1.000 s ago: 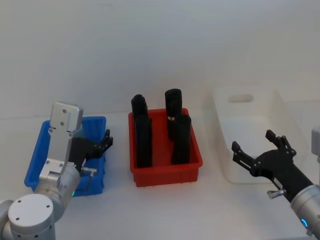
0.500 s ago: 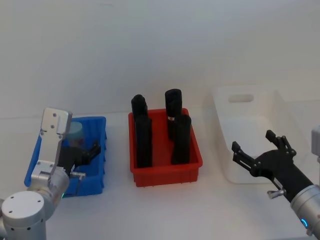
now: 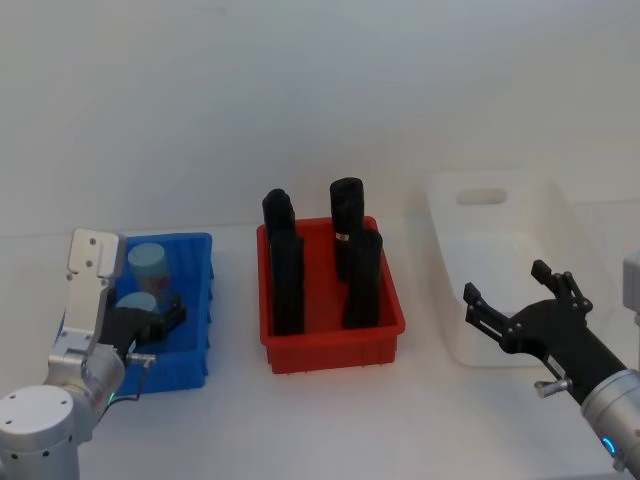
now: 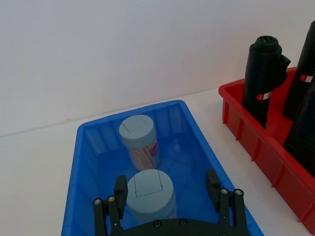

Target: Pick the cotton swabs from the blue box and place them into the white box.

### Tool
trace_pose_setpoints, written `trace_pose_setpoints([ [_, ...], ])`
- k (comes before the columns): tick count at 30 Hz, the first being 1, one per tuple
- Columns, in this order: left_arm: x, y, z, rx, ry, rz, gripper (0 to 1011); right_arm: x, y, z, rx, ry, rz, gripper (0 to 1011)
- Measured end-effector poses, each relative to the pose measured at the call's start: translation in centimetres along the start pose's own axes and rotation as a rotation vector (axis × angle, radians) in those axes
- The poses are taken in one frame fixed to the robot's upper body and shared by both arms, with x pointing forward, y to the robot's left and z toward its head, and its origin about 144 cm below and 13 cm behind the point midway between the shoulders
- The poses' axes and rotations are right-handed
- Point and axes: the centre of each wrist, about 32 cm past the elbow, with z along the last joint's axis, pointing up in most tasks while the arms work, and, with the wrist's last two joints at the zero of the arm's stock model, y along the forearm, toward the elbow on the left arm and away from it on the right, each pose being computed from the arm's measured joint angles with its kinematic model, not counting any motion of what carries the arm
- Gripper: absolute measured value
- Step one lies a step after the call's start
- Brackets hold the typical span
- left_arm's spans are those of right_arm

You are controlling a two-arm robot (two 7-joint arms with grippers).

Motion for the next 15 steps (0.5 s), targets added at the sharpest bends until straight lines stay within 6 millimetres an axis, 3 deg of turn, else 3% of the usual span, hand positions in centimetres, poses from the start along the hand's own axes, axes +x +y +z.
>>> trace_pose_setpoints([
  [15, 1.4, -1.1, -1.1, 0.018, 0.031, -0.001, 1004, 0.0, 0.0, 0.0, 0.0, 0.0, 0.0, 1002],
])
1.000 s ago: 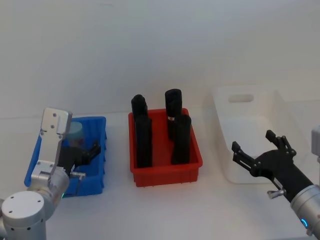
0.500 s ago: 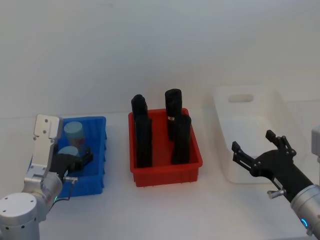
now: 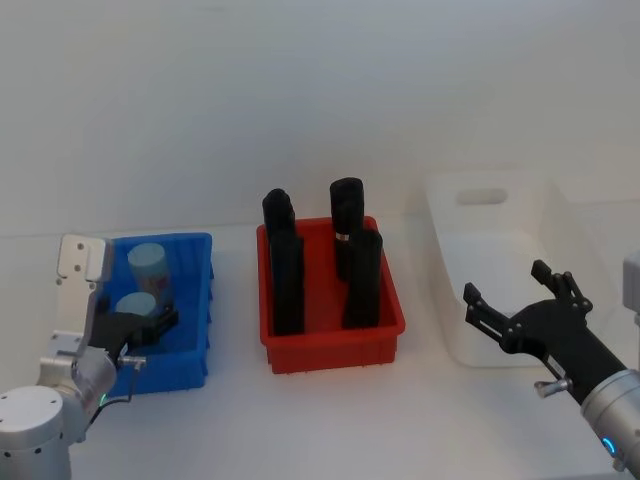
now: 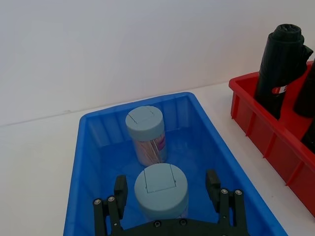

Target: Pick the cotton swabs from the blue box and place them into the white box.

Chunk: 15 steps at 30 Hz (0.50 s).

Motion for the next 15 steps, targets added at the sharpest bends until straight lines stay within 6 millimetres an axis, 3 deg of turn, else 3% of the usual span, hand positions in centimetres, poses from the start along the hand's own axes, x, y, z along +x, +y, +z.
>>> trace_pose_setpoints([
  [6, 0.46, -0.41, -0.26, -0.002, 0.016, -0.014, 993, 0.0, 0.0, 0.0, 0.0, 0.0, 0.0, 1002],
  [15, 1.04, -0.86, -0.59, -0.006, 0.036, -0.043, 759, 0.0, 0.0, 0.0, 0.0, 0.0, 0.0, 1002],
])
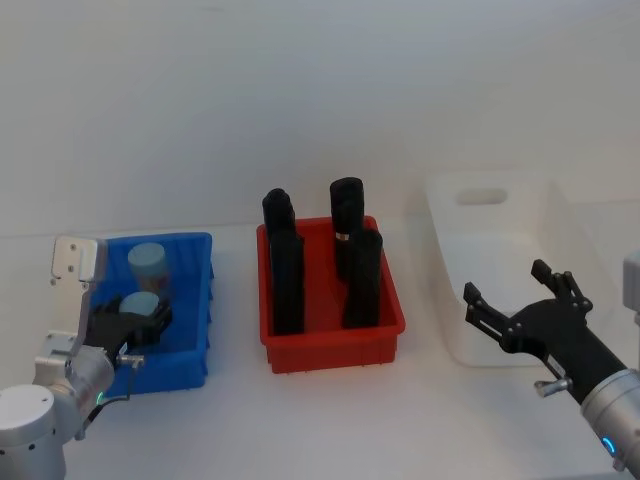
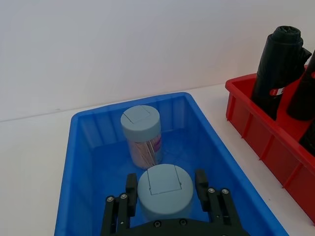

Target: Pick the cotton swabs from the blue box and place them into the white box.

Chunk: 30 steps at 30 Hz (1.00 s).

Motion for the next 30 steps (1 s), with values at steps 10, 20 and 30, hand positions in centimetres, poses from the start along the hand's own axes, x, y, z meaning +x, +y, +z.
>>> trace_pose_setpoints([
  [10, 0.4, -0.2, -0.1, 0.002, 0.006, -0.022, 660, 0.0, 0.0, 0.0, 0.0, 0.0, 0.0, 1002],
  [20, 0.4, 0.1, 0.8, -0.025, -0.021, -0.041, 660, 0.0, 0.0, 0.0, 0.0, 0.0, 0.0, 1002],
  [30, -0.1, 1.1, 4.2, -0.102, -0.067, -0.09, 660, 0.0, 0.0, 0.0, 0.0, 0.0, 0.0, 1002],
])
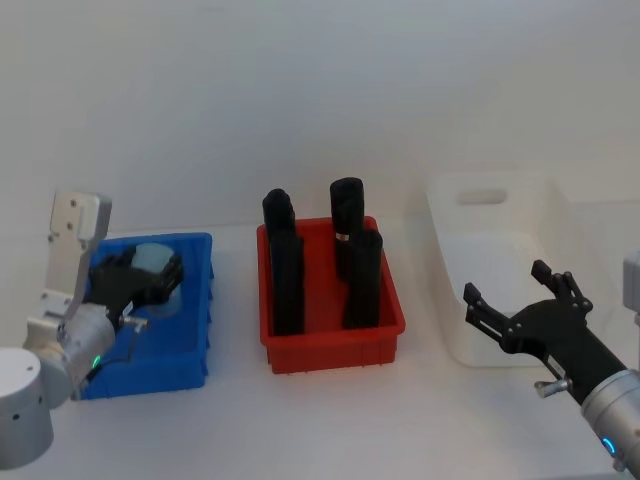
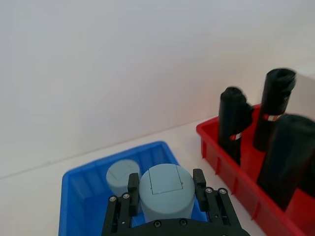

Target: Pick the cotton swabs from the blue box and place them into the white box.

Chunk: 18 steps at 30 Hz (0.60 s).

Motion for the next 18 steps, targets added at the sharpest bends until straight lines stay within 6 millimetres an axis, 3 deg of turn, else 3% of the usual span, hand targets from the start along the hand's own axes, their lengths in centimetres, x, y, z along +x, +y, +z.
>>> trace_pose_setpoints([
  [9, -0.9, 1.2, 4.8, -0.064, -0.042, -0.101, 660, 0.0, 0.0, 0.0, 0.0, 0.0, 0.0, 1002],
  [18, -1.7, 2.5, 7.9, -0.092, -0.071, -0.225, 660, 0.0, 0.0, 0.0, 0.0, 0.0, 0.0, 1002],
])
